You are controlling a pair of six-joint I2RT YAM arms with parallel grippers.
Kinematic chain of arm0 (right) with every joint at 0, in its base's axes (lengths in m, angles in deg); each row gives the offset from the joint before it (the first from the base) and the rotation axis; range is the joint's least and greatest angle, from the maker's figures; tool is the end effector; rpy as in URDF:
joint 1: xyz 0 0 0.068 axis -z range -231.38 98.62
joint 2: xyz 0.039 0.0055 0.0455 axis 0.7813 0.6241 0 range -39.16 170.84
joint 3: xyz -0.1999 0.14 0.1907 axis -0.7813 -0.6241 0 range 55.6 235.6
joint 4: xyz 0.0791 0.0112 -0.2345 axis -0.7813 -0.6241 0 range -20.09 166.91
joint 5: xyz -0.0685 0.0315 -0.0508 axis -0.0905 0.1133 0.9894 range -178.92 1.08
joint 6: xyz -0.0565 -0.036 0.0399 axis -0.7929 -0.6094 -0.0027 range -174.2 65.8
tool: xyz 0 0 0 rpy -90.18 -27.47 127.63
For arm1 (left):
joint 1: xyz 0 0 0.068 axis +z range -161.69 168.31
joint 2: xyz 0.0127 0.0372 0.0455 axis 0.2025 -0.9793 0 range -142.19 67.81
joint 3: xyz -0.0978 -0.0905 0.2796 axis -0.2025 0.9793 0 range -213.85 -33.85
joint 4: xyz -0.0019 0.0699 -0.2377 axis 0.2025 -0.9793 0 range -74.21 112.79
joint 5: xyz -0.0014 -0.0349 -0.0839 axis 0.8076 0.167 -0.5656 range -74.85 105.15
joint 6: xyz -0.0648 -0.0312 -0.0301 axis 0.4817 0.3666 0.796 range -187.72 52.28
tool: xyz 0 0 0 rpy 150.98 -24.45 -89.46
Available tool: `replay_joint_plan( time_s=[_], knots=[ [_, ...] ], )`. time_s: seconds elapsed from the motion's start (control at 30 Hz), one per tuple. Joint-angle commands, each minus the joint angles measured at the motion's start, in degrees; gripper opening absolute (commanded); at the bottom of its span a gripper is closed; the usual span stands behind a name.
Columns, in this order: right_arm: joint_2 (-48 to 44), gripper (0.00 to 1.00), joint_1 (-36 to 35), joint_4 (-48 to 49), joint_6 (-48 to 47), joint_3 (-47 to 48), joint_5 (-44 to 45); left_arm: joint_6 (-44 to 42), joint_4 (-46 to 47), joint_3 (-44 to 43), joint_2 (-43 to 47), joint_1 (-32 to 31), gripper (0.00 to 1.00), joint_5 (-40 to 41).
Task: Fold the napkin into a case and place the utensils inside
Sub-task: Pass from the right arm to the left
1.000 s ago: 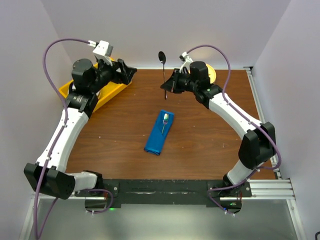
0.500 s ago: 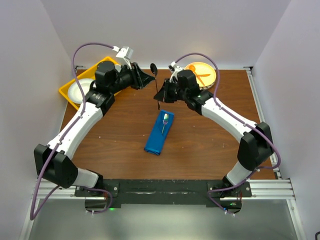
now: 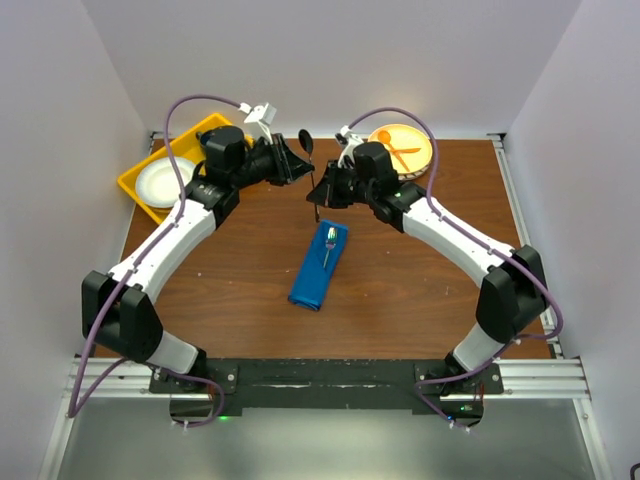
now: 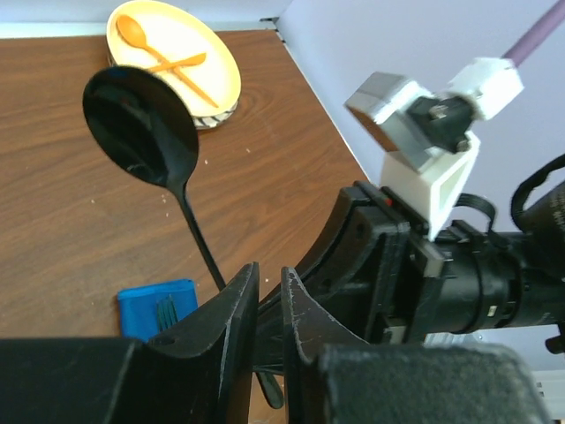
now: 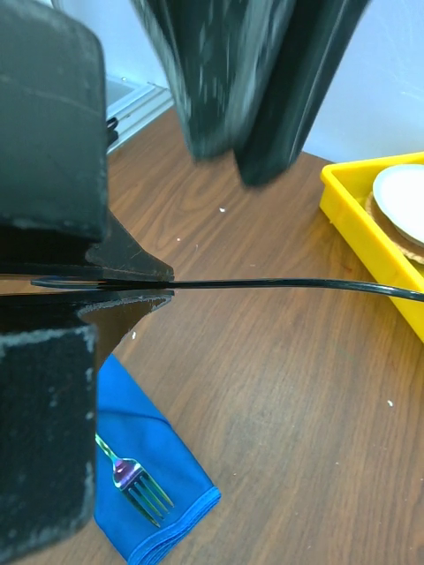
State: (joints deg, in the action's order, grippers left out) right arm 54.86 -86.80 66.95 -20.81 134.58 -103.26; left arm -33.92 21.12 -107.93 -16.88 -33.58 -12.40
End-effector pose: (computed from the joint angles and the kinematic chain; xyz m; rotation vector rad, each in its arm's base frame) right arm 0.3203 0.2481 0.3543 -0.2092 2.1328 0.9909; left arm 0.3219 -0.1626 0.4025 0.1735 1.8961 -1.1081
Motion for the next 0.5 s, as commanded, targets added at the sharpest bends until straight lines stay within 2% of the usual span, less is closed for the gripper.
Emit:
replay_joint_plan(
  time_s=[0.0,0.1,0.2,0.47],
  knots=[
    [-3.93,0.00,-0.44,0.46,-0.95,0.03,0.29,1.88,-0.35,0.96,-0.04,0.36,0.20,-0.58],
    [-3.93,0.00,-0.53,0.38,-0.95,-0.05,-0.15,1.97,-0.61,0.96,-0.48,0.62,0.22,0.21],
    [-4.11,0.00,-0.62,0.38,-0.95,0.03,-0.33,1.97,-1.32,0.35,-1.18,0.71,0.31,0.31],
    [-4.11,0.00,-1.06,0.20,-0.87,-0.14,-0.68,1.97,-1.32,-0.54,-2.15,1.23,0.31,0.48]
  ],
)
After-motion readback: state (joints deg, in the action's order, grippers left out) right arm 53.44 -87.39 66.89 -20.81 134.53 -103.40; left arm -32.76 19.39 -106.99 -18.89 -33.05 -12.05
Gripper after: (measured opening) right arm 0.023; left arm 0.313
